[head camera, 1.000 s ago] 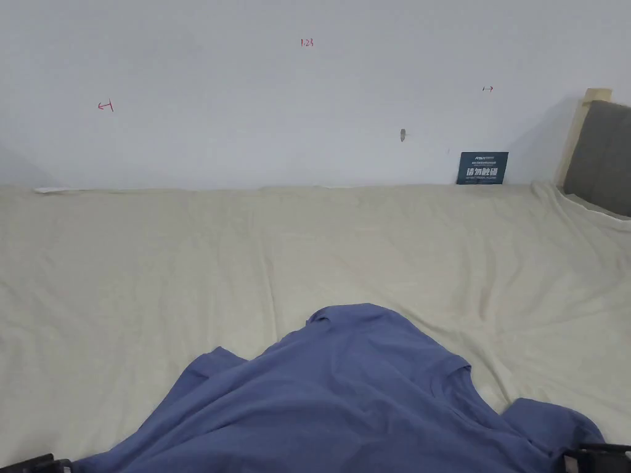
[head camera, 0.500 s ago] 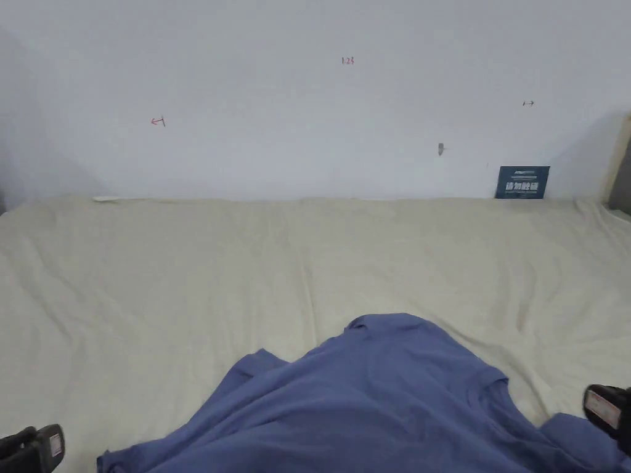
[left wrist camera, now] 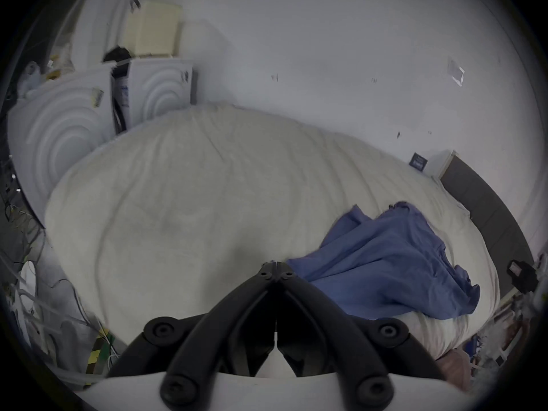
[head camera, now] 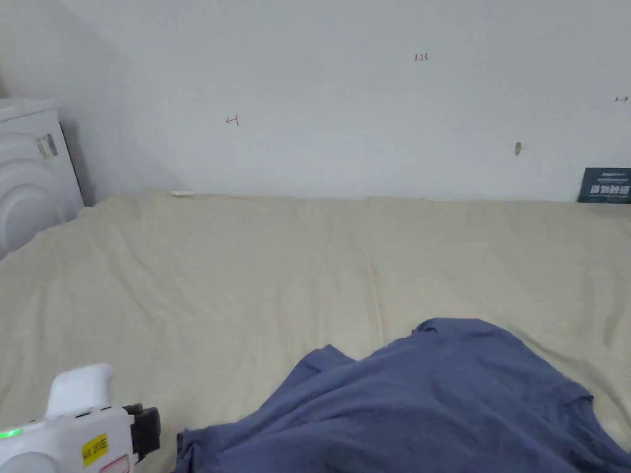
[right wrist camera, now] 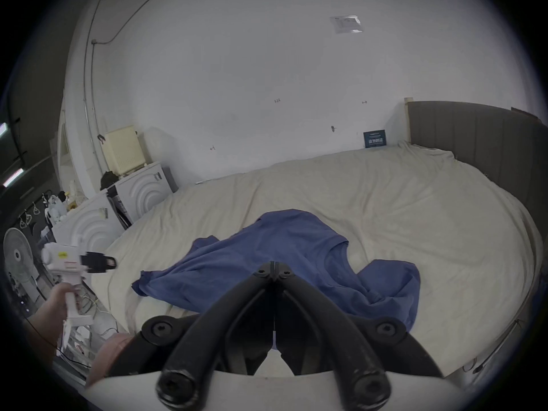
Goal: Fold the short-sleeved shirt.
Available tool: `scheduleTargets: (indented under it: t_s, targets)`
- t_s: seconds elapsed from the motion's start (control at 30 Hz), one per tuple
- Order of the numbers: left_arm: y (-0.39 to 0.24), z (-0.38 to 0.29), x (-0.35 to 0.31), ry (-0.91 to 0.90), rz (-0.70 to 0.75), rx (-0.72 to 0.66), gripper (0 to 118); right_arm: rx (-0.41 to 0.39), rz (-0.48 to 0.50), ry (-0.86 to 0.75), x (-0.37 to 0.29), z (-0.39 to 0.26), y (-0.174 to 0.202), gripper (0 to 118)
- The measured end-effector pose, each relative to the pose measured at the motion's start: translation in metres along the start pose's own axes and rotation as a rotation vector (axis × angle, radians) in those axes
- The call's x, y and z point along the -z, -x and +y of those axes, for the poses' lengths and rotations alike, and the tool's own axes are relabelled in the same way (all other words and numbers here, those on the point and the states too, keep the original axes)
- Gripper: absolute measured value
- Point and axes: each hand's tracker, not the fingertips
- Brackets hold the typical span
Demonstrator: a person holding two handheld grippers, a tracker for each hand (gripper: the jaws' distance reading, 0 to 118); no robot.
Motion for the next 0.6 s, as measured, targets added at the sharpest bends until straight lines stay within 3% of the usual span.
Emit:
scheduleTargets:
  t_s: [0.23, 0.27, 0.3, 0.33, 0.37, 0.4, 0.6]
  targets:
    - [0.007, 0.005, 0.09, 0.222, 0.017, -0.069, 0, 0.02, 0.037, 0.068, 0.015, -0.007, 0.006, 0]
    - [0.009, 0.004, 0.094, 0.228, -0.011, -0.102, 6, 0.016, 0.037, 0.081, 0.017, -0.008, 0.008, 0]
    - [0.009, 0.002, 0.094, 0.227, -0.028, -0.12, 25, 0.012, 0.038, 0.093, 0.02, -0.009, 0.008, 0]
    - [0.008, 0.001, 0.092, 0.208, -0.024, -0.111, 60, 0.012, 0.041, 0.104, 0.023, -0.011, 0.009, 0]
    - [0.005, -0.001, 0.091, 0.195, -0.014, -0.101, 109, 0.014, 0.046, 0.114, 0.026, -0.013, 0.009, 0]
    - [0.002, -0.004, 0.09, 0.184, -0.008, -0.084, 118, 0.017, 0.051, 0.126, 0.03, -0.014, 0.009, 0]
    - [-0.007, -0.002, 0.08, 0.156, 0.009, -0.015, 116, 0.029, 0.073, 0.167, 0.048, -0.019, 0.012, 0]
